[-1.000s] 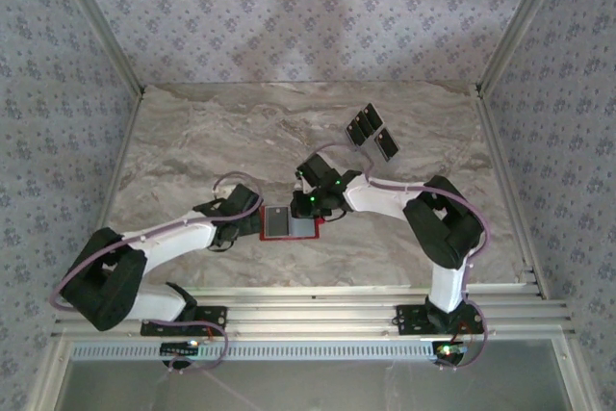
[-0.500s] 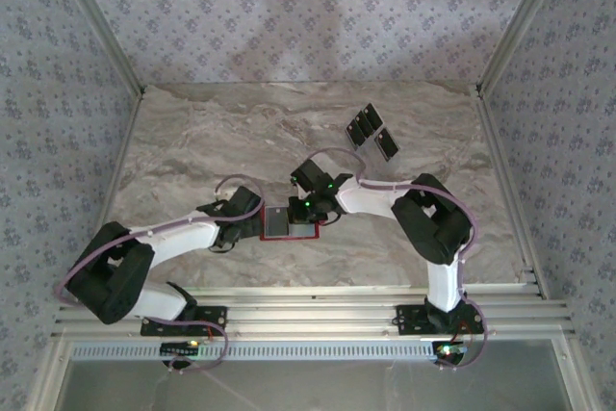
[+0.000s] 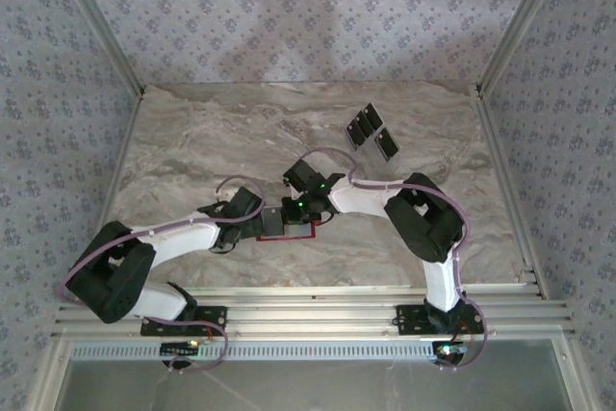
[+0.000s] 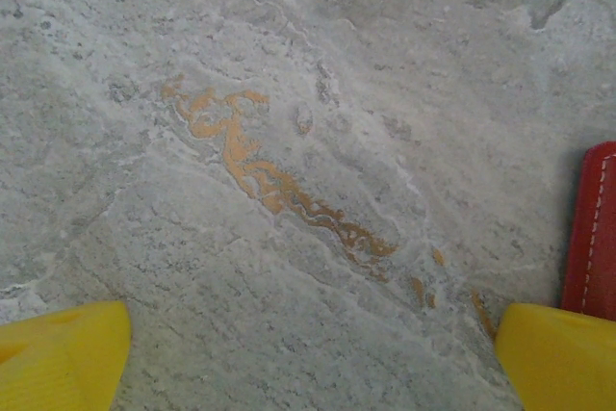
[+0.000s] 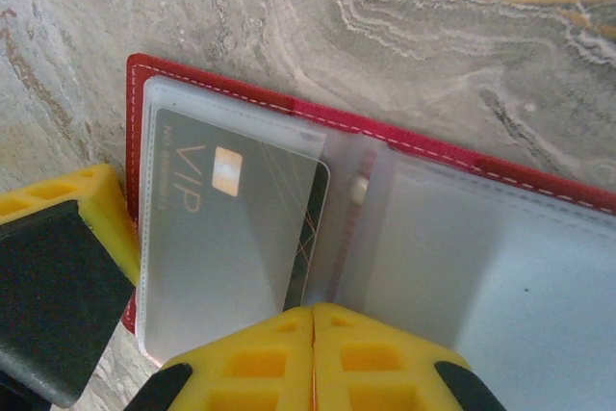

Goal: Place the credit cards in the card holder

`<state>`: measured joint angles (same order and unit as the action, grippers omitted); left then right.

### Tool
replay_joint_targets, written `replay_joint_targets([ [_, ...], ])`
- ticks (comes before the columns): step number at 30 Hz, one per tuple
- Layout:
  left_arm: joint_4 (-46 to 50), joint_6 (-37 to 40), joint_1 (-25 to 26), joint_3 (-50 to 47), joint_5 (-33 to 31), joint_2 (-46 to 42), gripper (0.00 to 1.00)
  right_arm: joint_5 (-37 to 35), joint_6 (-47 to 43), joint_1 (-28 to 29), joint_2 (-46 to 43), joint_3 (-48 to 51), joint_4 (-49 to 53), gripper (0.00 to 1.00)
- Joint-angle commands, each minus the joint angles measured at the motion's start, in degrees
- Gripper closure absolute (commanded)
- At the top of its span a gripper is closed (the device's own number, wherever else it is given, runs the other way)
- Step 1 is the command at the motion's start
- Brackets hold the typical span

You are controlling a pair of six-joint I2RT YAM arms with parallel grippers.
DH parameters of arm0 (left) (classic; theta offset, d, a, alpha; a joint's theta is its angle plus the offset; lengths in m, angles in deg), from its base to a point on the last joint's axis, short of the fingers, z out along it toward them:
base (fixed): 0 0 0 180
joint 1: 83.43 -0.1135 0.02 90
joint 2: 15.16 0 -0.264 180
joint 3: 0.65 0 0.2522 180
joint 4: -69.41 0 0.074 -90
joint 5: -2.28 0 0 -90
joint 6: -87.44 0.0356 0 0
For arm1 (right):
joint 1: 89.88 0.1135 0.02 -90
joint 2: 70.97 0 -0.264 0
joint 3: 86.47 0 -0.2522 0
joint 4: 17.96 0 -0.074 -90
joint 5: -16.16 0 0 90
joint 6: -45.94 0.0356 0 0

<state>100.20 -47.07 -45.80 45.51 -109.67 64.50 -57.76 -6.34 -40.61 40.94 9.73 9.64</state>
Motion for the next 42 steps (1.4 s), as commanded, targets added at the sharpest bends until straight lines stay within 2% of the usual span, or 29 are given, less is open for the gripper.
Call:
replay_joint_targets([
  [1,-2.3,-0.4,0.5,-2.2,2.3,3.2,0.00,1.5,0.2,1.1,1.6,-2.4,1.0,0.91],
  [7,-1.1,-0.5,0.7,-1.6,1.8,2.5,0.00,1.4,-0.1,0.7,0.5,-2.0,1.6,0.90],
  [11,2.0,-0.1,0.4,-0.2,0.9,-0.1,0.00,1.2,-0.6,-0.3,-3.8,-0.8,2.1,0.85],
  [17,6.1,0.9,-0.4,2.1,0.4,-6.2,0.00,-3.3,-4.2,-1.5,-12.7,1.0,8.0,0.62],
  [20,5.9,1.9,-1.4,3.1,2.9,-8.4,0.00,-9.0,-6.3,-2.2,-15.1,1.2,12.9,0.49],
  [23,4.5,2.7,-2.3,3.8,5.7,-9.4,0.00,-14.5,-7.5,-2.4,-14.6,1.1,17.2,0.44],
  [30,4.6,2.9,-3.0,5.8,7.4,-8.4,0.00,-18.9,-9.8,-2.6,-10.1,-1.5,19.6,0.43],
  [34,4.5,2.8,-3.1,5.9,7.5,-7.9,0.00,-19.7,-10.4,-2.6,-7.9,-2.3,20.3,0.46],
  [39,3.9,2.9,-3.1,5.7,7.7,-7.3,0.00,-20.0,-10.3,-3.4,-7.4,-0.9,19.7,0.56],
  [42,3.4,2.9,-3.1,5.6,7.9,-6.8,0.00,-19.3,-10.2,-3.8,-7.4,-0.5,19.0,0.67],
])
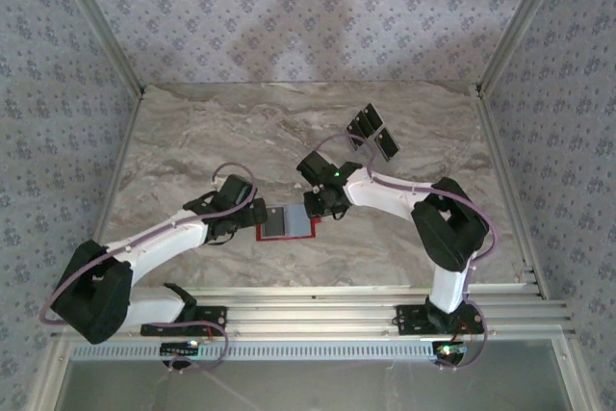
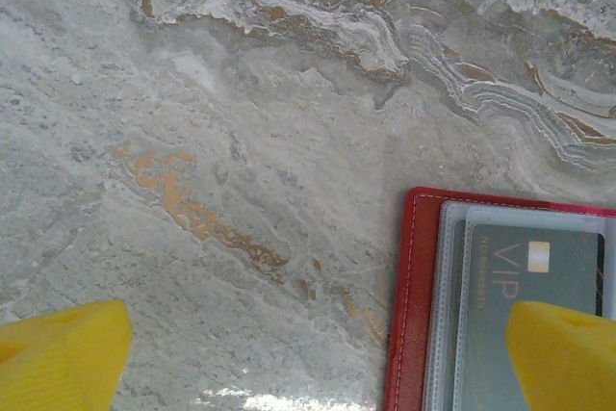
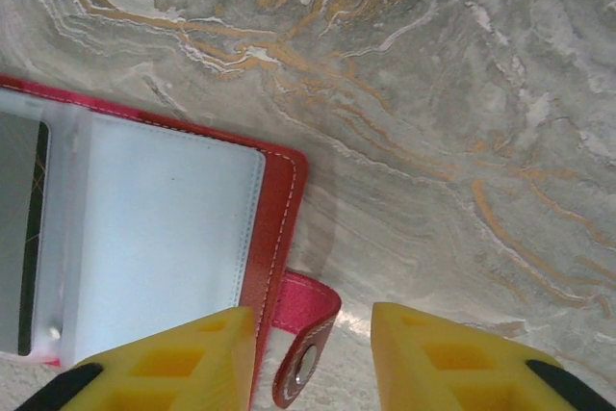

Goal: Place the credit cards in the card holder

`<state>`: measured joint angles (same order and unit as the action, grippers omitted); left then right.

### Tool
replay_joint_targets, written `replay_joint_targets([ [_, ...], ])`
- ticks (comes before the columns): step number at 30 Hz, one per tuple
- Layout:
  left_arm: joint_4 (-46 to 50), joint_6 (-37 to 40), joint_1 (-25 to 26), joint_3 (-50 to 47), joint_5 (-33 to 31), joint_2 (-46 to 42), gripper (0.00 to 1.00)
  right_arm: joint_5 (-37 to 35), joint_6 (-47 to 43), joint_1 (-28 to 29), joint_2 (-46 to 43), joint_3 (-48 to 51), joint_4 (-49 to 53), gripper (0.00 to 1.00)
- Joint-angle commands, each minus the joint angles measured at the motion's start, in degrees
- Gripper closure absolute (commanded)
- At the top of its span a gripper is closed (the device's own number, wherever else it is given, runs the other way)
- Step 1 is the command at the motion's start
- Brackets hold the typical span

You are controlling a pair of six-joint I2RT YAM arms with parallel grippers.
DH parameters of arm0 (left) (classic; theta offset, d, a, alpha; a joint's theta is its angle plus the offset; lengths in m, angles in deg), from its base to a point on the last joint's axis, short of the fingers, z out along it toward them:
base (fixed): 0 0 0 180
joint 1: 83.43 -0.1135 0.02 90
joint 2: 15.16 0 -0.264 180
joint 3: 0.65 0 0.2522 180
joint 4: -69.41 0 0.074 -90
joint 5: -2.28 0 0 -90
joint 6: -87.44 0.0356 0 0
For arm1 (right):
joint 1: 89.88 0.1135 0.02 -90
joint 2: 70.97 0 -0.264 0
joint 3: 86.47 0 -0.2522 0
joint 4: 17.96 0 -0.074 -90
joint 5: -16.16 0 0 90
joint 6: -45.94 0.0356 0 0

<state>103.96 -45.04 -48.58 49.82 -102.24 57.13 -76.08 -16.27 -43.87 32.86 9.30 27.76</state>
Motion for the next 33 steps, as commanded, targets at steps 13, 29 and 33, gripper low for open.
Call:
replay_joint_targets([
  [13,-4.5,1.8,-0.3,0.1,3.2,0.7,0.00,4.6,0.2,-3.5,-0.7,5.0,-3.5,1.00],
  [29,-23.4,0.2,-0.3,-5.8,17.1,4.8,0.00,11.0,2.5,-7.7,-2.8,12.1,-12.5,1.00],
  [33,-24.8,-0.2,-0.3,-6.2,17.7,6.0,0.00,11.4,2.7,-7.7,-2.7,12.2,-12.9,1.00],
])
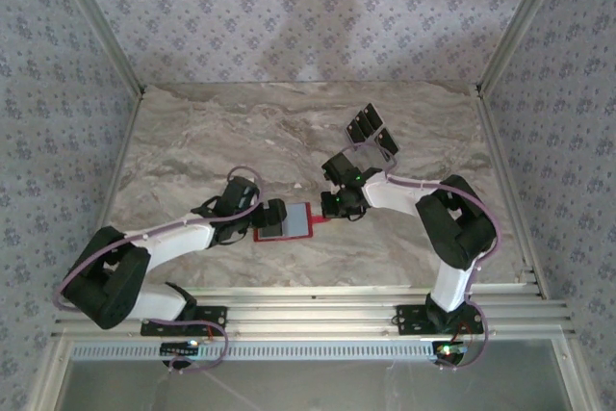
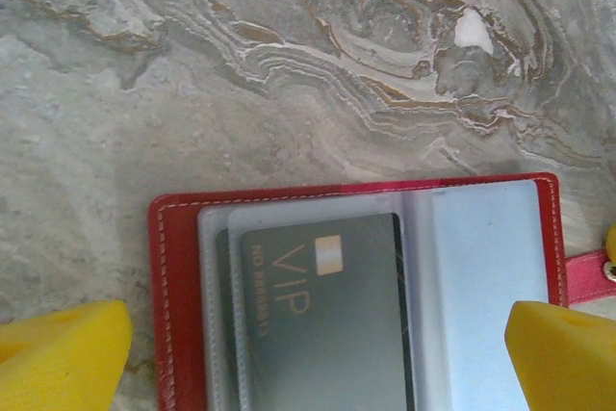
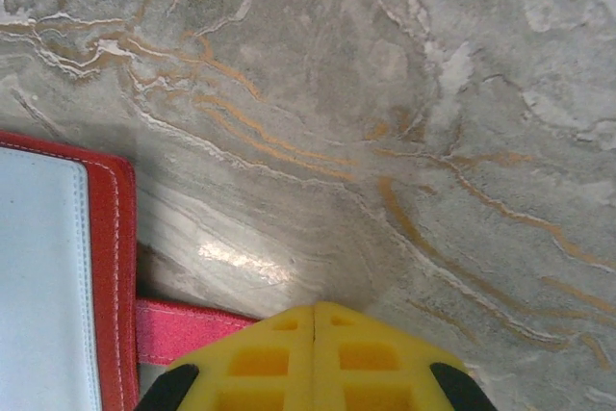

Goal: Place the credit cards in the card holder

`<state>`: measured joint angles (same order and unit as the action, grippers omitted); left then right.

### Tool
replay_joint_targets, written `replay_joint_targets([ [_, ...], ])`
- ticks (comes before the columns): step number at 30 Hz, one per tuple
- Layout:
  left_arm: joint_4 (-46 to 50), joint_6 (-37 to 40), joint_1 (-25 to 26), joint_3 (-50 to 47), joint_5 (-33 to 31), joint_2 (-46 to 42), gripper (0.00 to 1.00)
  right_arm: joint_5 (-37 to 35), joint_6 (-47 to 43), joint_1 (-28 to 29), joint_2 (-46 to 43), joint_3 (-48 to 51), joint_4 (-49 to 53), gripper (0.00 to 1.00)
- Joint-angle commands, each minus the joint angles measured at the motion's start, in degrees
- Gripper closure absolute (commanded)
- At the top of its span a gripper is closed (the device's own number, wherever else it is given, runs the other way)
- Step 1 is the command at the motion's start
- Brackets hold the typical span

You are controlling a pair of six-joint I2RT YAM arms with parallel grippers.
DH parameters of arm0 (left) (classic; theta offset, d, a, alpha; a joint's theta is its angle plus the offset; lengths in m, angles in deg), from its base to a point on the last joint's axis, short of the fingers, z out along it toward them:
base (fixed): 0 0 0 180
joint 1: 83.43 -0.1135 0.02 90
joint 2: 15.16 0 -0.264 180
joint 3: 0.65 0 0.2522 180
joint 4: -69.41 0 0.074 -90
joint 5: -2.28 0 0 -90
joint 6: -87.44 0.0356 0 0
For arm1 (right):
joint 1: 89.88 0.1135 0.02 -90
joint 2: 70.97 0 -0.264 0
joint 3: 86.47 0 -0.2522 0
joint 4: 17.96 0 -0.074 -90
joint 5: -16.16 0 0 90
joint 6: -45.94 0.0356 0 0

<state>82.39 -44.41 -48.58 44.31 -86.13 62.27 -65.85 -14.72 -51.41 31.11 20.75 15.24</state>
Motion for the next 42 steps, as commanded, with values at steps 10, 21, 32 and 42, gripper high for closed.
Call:
replay_joint_targets([
  [10,-3.2,-1.0,0.0,-0.7,0.9,3.2,0.00,1.8,1.5,-0.2,-0.7,0.8,-0.9,1.00],
  [21,0.0,-0.3,0.2,-1.7,-1.8,-0.5,0.00,1.7,1.5,-0.2,-0.7,1.0,-1.1,1.00],
  [32,-0.2,0.0,1.4,-0.7,-2.1,1.9,0.00,2.3,1.9,0.0,-0.3,0.8,-1.5,1.00],
  [42,-1.0,-0.7,3.9,0.5,-2.2,0.8,0.00,2.7,2.1,0.2,0.9,0.8,-2.2,1.00],
])
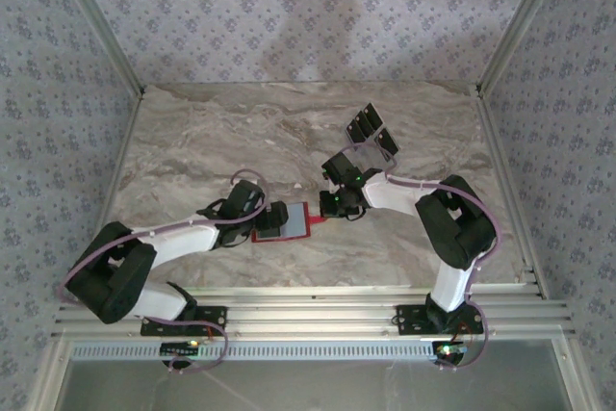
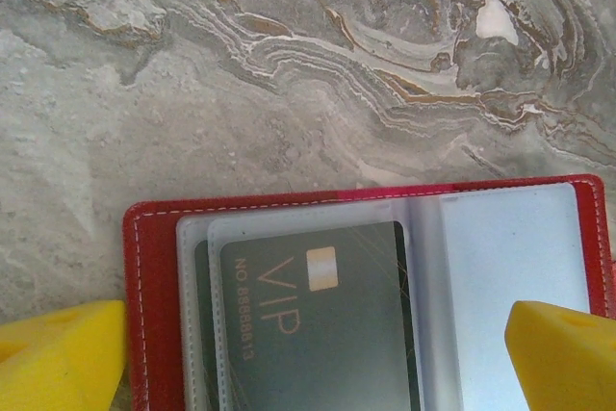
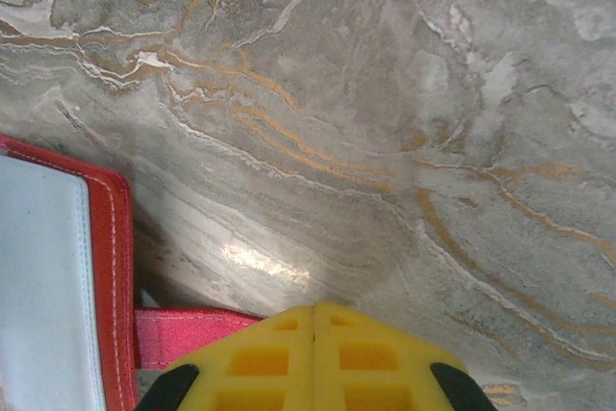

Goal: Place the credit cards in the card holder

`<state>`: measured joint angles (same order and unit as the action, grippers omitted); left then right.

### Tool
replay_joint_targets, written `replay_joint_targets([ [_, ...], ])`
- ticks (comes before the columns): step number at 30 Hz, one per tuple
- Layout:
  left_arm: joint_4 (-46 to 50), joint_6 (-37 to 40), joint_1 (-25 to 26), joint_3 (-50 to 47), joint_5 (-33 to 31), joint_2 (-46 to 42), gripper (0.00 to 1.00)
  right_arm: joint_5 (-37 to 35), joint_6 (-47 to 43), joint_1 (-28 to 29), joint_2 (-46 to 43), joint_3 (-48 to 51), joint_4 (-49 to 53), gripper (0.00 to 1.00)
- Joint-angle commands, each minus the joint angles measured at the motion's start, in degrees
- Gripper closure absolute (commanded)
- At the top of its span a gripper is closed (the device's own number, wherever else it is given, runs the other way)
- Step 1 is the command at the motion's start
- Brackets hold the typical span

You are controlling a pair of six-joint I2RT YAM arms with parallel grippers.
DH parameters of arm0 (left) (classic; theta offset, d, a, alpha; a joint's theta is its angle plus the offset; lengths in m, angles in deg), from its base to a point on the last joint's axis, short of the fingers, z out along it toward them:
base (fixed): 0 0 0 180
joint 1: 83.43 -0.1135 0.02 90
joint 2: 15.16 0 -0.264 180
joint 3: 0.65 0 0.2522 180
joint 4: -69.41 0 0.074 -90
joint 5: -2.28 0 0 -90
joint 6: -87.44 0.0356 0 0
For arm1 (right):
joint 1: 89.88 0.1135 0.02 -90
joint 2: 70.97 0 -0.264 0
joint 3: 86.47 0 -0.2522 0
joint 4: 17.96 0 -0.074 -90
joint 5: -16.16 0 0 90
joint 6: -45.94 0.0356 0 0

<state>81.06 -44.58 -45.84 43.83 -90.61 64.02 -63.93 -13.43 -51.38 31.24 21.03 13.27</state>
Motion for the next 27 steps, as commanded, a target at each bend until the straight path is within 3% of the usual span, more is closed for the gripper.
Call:
replay_joint_targets([
  [1,0.0,-0.9,1.3,0.9,2.3,-1.9,0.00,0.8,0.8,0.2,0.9,0.4,-0.3,1.00],
  [6,-3.3,-3.4,2.9,0.4,1.6,-8.0,0.00,1.2,0.8,0.2,1.7,0.0,-0.6,1.00],
  [11,-8.2,-5.6,5.9,1.2,1.7,-8.8,0.00,1.2,0.7,0.1,1.9,0.2,-0.8,1.00],
  [27,-18.9,-8.5,15.9,9.0,-2.3,5.4,0.00,1.3,0.7,-2.6,-1.5,2.9,-1.1,1.00],
])
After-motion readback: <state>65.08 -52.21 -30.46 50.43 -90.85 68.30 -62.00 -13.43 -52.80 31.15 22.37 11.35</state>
